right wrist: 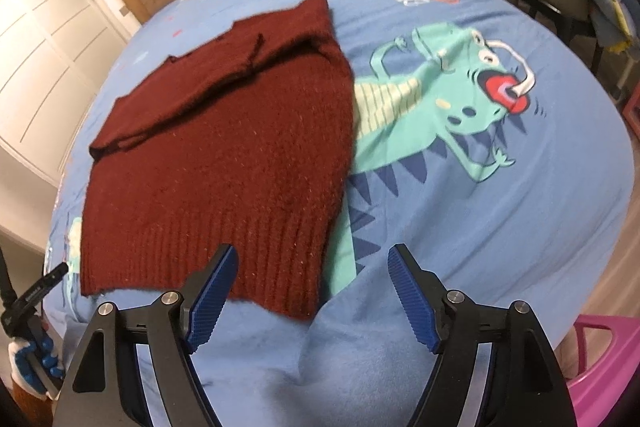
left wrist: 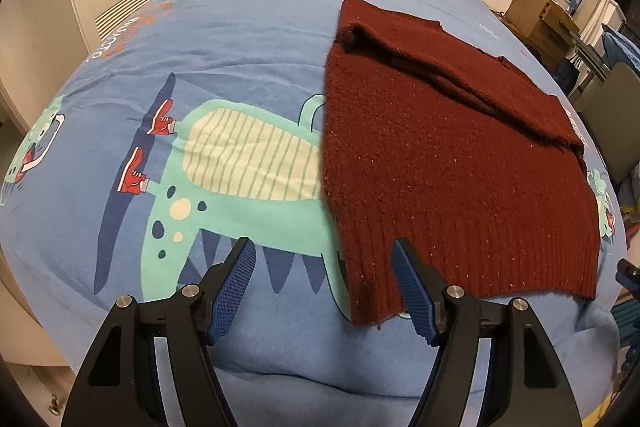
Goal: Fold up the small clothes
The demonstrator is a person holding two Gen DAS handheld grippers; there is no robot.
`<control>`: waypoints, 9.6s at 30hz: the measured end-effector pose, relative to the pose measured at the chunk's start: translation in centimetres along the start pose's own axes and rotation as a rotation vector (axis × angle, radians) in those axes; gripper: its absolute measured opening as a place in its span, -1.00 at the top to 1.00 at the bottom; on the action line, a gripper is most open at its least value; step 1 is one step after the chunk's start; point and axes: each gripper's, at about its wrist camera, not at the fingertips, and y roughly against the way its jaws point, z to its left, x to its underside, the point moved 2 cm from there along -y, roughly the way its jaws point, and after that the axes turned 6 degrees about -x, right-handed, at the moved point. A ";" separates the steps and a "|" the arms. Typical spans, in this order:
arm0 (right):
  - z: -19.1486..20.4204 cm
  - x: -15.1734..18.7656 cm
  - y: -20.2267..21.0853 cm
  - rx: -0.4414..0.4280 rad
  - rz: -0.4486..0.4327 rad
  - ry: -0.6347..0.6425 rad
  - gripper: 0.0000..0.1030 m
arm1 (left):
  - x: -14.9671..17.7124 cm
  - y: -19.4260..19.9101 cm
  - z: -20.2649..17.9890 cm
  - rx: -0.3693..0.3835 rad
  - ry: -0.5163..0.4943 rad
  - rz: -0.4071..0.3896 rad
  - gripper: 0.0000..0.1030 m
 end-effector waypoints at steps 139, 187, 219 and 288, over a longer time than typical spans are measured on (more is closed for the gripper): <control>-0.8 -27.3 -13.8 -0.477 -0.041 -0.220 0.72 | -24.9 -13.5 -6.9 0.323 0.163 0.039 0.88; 5.3 -27.2 -20.8 -0.076 0.040 0.222 -0.08 | -23.3 -18.0 -9.8 0.061 -0.061 -0.022 0.14; 6.7 -18.3 -16.6 -0.009 -0.068 0.386 -0.17 | -14.3 -14.0 -12.4 -0.073 -0.178 -0.203 0.04; -9.5 -17.2 -15.0 -0.519 -0.322 -0.672 0.04 | -10.4 -9.2 -6.3 -0.100 -0.006 -0.092 -0.01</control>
